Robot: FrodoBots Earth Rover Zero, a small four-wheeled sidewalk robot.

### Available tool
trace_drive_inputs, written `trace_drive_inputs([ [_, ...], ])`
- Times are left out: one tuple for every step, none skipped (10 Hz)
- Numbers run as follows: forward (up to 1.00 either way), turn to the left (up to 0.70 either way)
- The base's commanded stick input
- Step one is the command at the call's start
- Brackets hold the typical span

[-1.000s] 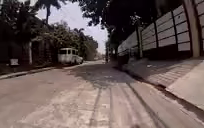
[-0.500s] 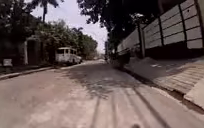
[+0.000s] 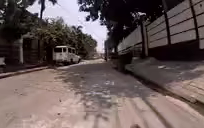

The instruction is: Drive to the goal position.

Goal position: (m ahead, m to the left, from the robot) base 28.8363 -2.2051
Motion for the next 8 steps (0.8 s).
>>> trace_drive_inputs([
  [1.0, 0.02],
  [1.0, 0.02],
  [1.0, 0.01],
  [1.0, 0.0],
  [1.0, 0.0],
  [1.0, 0.0],
  [1.0, 0.02],
  [1.0, 0.01],
])
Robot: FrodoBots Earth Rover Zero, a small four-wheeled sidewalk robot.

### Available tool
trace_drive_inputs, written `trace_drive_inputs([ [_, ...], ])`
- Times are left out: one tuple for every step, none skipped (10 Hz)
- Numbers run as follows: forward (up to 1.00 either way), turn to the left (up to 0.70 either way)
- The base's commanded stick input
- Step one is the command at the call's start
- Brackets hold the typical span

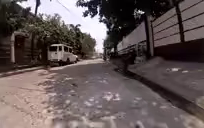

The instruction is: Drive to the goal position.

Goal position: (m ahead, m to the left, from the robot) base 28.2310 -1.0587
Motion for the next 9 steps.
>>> trace_drive_inputs([
  [1.0, 0.02],
  [1.0, 0.24],
  [1.0, 0.39],
  [1.0, 0.21],
  [1.0, 0.03],
  [1.0, 0.03],
  [1.0, 0.03],
  [1.0, 0.03],
  [1.0, 0.03],
])
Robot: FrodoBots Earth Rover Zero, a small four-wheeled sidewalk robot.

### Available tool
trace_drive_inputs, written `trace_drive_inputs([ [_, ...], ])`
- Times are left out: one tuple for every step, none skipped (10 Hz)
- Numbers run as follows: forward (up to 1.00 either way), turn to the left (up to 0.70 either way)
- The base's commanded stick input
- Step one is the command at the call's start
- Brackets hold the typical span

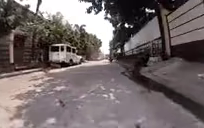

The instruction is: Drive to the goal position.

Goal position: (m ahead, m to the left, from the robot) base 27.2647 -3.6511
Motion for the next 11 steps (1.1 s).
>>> trace_drive_inputs([
  [1.0, 0.03],
  [1.0, 0.03],
  [1.0, 0.03],
  [1.0, 0.02],
  [1.0, 0.01],
  [1.0, 0.0],
  [1.0, 0.0],
  [1.0, 0.0],
  [1.0, 0.0],
  [1.0, 0.0],
  [1.0, -0.01],
])
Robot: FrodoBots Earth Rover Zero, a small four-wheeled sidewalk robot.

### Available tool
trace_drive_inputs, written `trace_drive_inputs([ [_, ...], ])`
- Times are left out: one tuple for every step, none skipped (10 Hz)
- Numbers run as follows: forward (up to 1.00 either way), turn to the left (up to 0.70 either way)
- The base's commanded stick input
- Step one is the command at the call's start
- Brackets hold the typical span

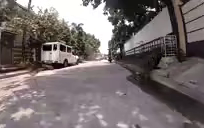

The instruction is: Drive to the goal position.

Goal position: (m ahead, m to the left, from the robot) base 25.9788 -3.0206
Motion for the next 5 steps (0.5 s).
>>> trace_drive_inputs([
  [1.0, -0.03],
  [1.0, -0.05],
  [1.0, -0.05],
  [1.0, -0.05],
  [1.0, -0.01],
])
